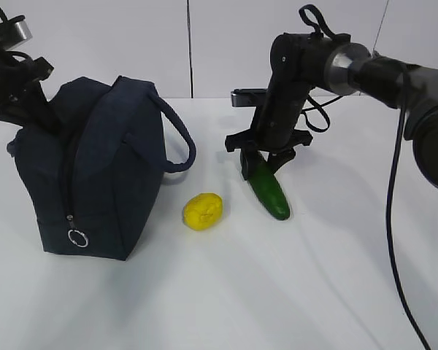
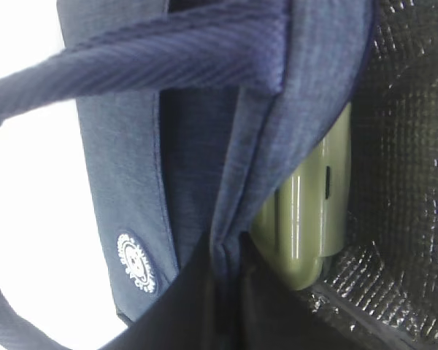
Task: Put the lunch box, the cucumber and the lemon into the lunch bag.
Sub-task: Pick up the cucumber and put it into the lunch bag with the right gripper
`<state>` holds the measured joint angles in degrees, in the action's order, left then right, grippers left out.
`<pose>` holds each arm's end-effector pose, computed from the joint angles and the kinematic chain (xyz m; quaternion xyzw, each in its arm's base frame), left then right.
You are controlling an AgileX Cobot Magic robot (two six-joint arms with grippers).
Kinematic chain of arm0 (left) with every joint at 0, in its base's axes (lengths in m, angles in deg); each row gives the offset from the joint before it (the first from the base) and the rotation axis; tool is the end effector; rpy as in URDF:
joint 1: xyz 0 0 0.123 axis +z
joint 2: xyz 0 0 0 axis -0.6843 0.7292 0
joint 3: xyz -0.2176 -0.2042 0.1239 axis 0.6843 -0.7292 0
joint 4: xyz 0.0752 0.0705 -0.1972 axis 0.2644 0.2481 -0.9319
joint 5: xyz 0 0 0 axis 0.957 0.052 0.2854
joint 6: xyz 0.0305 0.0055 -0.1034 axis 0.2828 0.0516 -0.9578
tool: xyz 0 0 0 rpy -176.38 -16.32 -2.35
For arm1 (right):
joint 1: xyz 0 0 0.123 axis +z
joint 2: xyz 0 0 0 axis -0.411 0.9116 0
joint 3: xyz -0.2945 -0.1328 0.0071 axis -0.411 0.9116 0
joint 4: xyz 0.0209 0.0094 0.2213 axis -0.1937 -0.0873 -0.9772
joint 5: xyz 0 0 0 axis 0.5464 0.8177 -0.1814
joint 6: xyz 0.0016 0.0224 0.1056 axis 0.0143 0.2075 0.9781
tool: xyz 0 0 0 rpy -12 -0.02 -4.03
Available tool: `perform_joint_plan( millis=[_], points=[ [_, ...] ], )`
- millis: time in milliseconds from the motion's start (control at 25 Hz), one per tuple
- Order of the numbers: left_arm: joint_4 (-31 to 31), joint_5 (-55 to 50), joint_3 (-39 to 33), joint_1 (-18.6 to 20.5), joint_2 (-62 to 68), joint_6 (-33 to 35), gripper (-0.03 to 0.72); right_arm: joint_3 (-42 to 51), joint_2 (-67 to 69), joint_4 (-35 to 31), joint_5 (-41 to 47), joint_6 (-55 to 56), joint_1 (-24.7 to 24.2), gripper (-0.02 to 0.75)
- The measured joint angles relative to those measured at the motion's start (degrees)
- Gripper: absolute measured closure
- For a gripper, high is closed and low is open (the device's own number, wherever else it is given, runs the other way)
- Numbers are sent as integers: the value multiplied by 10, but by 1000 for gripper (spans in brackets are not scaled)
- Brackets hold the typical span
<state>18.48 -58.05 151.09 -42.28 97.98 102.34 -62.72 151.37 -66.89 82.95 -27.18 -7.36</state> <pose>0.3982 -0.0495 0.2739 0.0505 0.9597 -0.2632 0.0843 0.4980 0.1667 0.1481 -0.1103 0.9887 0.0809 0.0617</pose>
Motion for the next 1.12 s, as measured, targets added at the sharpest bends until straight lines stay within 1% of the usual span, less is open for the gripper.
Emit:
perform_joint_plan(
  millis=[280, 560, 640, 720, 920, 1000, 1120],
  points=[
    [0, 0, 0, 0, 0, 0, 703, 0, -29, -12, -1, 0, 0, 384],
    [-50, 0, 0, 0, 0, 26, 703, 0, -103, -42, 0, 0, 0, 386],
    [-73, 0, 0, 0, 0, 37, 703, 0, -123, -58, 0, 0, 0, 386],
    [-106, 0, 0, 0, 0, 54, 703, 0, -142, -91, 1, 0, 0, 386],
    [-213, 0, 0, 0, 0, 92, 703, 0, -163, -231, 2, 0, 0, 387],
    [-233, 0, 0, -4, 0, 100, 703, 0, -163, -283, 4, 0, 0, 387],
    [-239, 0, 0, -6, 1, 103, 703, 0, -163, -361, 4, -6, 0, 387]
  ],
)
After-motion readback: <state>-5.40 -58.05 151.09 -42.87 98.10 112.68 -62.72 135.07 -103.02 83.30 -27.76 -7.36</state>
